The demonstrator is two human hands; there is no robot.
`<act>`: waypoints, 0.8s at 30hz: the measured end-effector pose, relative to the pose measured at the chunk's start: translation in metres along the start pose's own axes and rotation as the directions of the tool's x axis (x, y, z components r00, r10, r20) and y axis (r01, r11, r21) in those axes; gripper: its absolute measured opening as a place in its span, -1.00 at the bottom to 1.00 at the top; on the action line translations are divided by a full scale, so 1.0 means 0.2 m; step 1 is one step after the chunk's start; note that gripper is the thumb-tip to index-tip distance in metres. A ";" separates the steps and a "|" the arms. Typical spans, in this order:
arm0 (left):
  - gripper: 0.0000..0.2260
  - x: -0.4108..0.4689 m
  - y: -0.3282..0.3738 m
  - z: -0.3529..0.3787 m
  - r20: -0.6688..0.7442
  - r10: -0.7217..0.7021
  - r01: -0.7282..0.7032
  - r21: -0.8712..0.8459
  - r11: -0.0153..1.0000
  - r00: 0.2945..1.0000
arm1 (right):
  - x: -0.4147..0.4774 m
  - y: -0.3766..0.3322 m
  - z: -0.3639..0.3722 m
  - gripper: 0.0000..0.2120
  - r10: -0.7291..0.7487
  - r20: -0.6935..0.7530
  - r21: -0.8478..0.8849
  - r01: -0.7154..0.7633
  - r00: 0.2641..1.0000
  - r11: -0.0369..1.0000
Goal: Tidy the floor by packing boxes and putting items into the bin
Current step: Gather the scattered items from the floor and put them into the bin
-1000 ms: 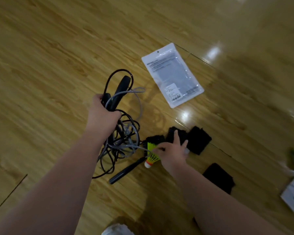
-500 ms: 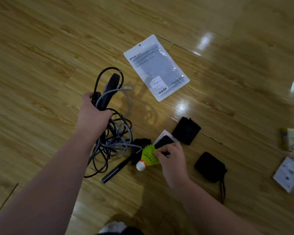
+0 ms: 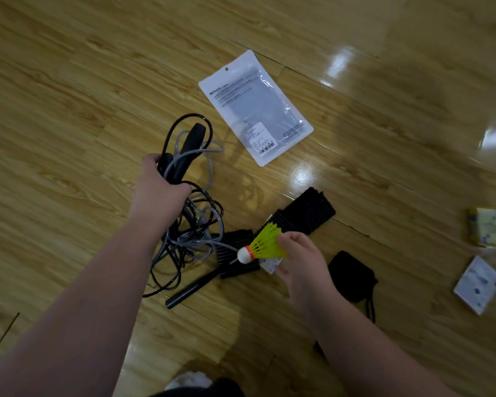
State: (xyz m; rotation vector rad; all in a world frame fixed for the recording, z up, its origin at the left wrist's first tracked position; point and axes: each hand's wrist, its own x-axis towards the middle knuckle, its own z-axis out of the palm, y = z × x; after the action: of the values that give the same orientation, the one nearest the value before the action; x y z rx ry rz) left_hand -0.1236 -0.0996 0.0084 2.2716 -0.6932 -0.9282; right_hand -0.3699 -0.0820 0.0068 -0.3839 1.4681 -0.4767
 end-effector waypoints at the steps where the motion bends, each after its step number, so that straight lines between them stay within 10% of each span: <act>1: -0.44 0.00 0.00 0.00 0.003 0.002 -0.002 0.007 1.000 1.000 | 0.00 0.00 -0.01 -0.90 0.056 0.068 0.123 -0.064 0.996 0.990; 6: -0.44 0.00 0.02 0.01 0.032 0.015 -0.016 0.014 1.000 0.999 | 0.01 -0.11 0.05 -0.51 0.076 0.298 0.415 -0.201 0.951 0.887; 13: -0.40 -0.01 0.01 0.01 0.110 0.041 -0.038 -0.032 0.999 0.993 | 0.09 -0.37 0.25 -0.92 -0.249 0.228 0.301 0.175 0.941 0.937; 24: -0.39 0.02 -0.03 0.02 0.103 -0.005 0.009 -0.038 0.999 0.995 | 0.14 -0.44 0.09 -0.29 -0.324 0.417 0.667 -0.044 0.849 0.743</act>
State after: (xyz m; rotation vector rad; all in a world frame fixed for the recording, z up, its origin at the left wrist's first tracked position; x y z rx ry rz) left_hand -0.1233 -0.0985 -0.0005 2.2069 -0.7057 -1.0592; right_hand -0.3570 -0.1722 0.0314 -0.0368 0.6711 -0.9108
